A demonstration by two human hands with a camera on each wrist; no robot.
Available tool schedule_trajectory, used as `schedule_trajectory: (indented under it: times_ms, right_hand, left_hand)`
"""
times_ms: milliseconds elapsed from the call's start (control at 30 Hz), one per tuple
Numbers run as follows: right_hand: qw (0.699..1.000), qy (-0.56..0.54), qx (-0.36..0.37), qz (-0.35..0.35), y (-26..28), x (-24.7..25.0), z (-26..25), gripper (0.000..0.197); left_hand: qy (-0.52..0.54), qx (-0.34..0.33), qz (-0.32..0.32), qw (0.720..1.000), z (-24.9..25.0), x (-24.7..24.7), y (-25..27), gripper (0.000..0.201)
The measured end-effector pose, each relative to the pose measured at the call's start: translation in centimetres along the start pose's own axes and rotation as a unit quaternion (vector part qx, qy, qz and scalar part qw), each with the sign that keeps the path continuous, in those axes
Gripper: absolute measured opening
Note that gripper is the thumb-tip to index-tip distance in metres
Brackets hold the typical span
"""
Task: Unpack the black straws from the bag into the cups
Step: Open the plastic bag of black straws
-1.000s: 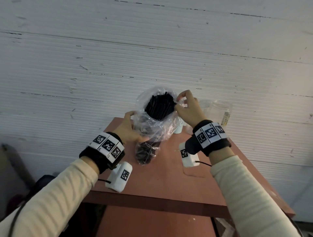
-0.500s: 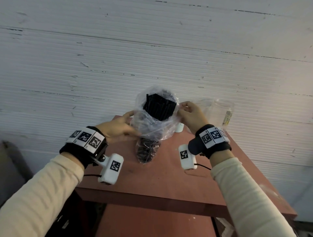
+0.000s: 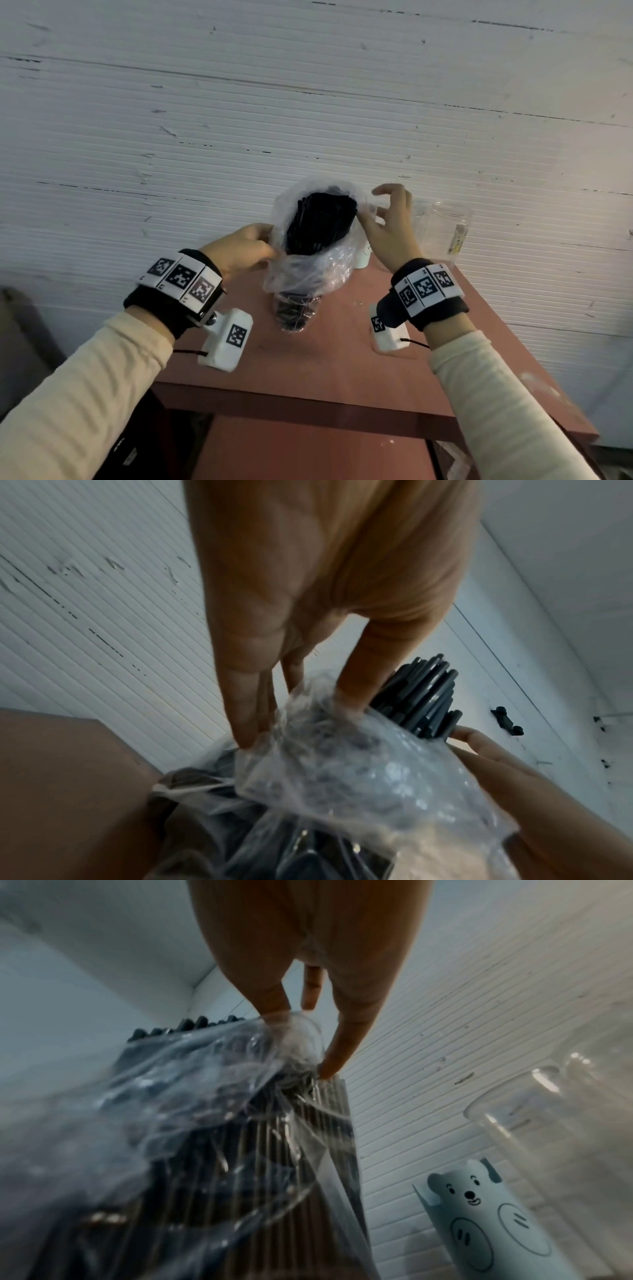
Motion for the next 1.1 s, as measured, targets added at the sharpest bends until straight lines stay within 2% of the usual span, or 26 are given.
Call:
schedule_trajectory:
  times_ms: [67,200,333,467,533,567,633,667,733,867,1033,1100]
  right_hand:
    - [1.000,0.020,-0.008,-0.019,-0.6,0.0,-0.2,0.029]
    - [0.998,0.038,-0.032,-0.037,-1.6,0.1,0.0,0.007]
    - [0.993,-0.068,-0.082,-0.058,-1.6,-0.2,1.4,0.012]
    - [0.984,-0.144,-0.085,-0.065,-0.3,-1.0,1.6,0.014]
    - [0.974,-0.195,-0.089,-0.069,0.7,-1.3,1.6,0.018]
    - [0.973,-0.201,-0.088,-0.072,1.0,-1.3,1.6,0.026]
    - [0.983,-0.150,-0.074,-0.082,1.3,-1.2,1.6,0.044]
    - [0.986,-0.124,-0.065,-0.089,1.3,-1.2,1.4,0.048]
    - [0.988,-0.110,-0.071,-0.087,1.2,-1.4,1.4,0.045]
    - [0.981,-0.134,-0.098,-0.096,1.2,-2.1,1.7,0.031]
    - [0.985,-0.096,-0.087,-0.111,1.6,-2.4,1.5,0.022]
    - [0.984,-0.097,-0.085,-0.119,1.6,-2.4,1.0,0.025]
  left_hand:
    - [0.023,-0.008,0.026,0.999,-0.1,0.3,-0.1,0.048]
    - [0.034,-0.014,0.048,0.998,-0.2,0.6,0.2,0.042]
    - [0.026,-0.028,-0.013,0.999,-0.2,0.1,0.7,0.041]
    - [0.048,-0.036,-0.098,0.993,-0.5,-0.3,1.2,0.035]
    - [0.071,-0.036,-0.117,0.990,-0.4,-0.3,1.4,0.036]
    - [0.079,-0.036,-0.107,0.990,-0.3,-0.2,1.4,0.035]
    - [0.073,-0.047,-0.045,0.995,0.1,0.9,1.2,0.029]
    - [0.058,-0.060,-0.004,0.996,0.5,1.6,1.1,0.033]
    - [0.027,-0.096,0.048,0.994,1.2,2.6,0.9,0.046]
    - [0.026,-0.192,0.007,0.981,2.9,1.5,0.6,0.025]
    - [-0.012,-0.228,0.036,0.973,3.3,1.4,0.8,0.022]
    - [-0.015,-0.235,0.043,0.971,3.4,1.4,0.9,0.014]
Point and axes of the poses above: each hand's wrist, its own y-axis away from the middle knuckle, its own x-axis out of the back of the hand, z = x × y, the point moved 8 cm from there along -y, towards the middle knuckle, and after that the axes turned 15 degrees about -z, right-handed, at the moved point
